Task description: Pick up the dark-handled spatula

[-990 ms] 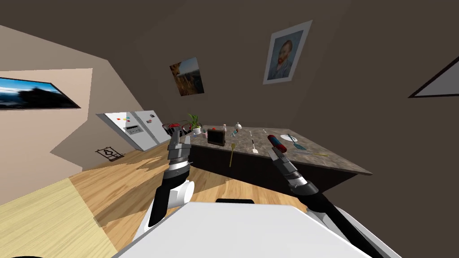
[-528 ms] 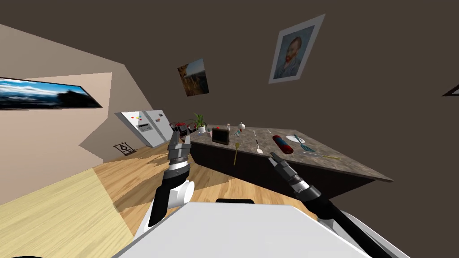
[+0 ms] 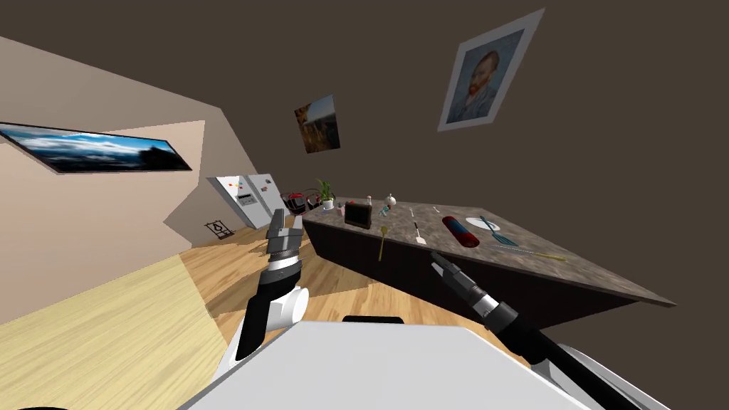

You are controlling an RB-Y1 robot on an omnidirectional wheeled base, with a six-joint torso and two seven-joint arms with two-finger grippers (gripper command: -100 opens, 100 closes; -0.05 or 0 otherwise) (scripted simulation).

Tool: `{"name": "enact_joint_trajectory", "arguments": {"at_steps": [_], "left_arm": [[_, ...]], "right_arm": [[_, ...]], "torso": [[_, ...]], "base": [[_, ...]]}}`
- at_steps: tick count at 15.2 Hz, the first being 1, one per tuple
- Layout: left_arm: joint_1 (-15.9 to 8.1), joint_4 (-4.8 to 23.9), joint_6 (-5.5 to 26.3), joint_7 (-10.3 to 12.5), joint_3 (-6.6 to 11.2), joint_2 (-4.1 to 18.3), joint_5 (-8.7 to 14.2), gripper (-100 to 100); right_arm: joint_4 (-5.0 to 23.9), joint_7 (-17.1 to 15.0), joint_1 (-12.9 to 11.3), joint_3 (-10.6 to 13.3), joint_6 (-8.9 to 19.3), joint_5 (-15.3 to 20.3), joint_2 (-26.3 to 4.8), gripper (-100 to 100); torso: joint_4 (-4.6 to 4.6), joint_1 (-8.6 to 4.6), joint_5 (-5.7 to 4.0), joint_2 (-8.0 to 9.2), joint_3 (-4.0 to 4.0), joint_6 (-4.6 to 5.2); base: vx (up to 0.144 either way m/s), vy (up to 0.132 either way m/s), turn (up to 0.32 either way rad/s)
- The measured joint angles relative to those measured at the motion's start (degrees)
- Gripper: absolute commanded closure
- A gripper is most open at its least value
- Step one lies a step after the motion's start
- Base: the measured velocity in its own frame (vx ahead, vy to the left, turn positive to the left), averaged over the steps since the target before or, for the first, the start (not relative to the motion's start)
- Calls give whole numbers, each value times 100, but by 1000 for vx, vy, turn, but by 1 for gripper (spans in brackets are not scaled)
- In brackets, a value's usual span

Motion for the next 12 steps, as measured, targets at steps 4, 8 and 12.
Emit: {"name": "enact_joint_trajectory", "arguments": {"at_steps": [4,8,12], "left_arm": [[0,0,0,0,0,0,0,0],[1,0,0,0,0,0,0,0],[0,0,0,0,0,0,0,0]], "right_arm": [[168,-37,157,70,190,-245,-520,-100],[317,-61,342,129,321,-451,-1017,-100],[583,-79,430,284,482,-685,-1497,-100]], "torso": [[0,0,1,-3,-2,0],[-1,-3,0,-7,-4,3],[-2,-4,-1,-9,-5,0]], "base": [[-20,58,103],[-12,66,116],[-9,61,129]]}}
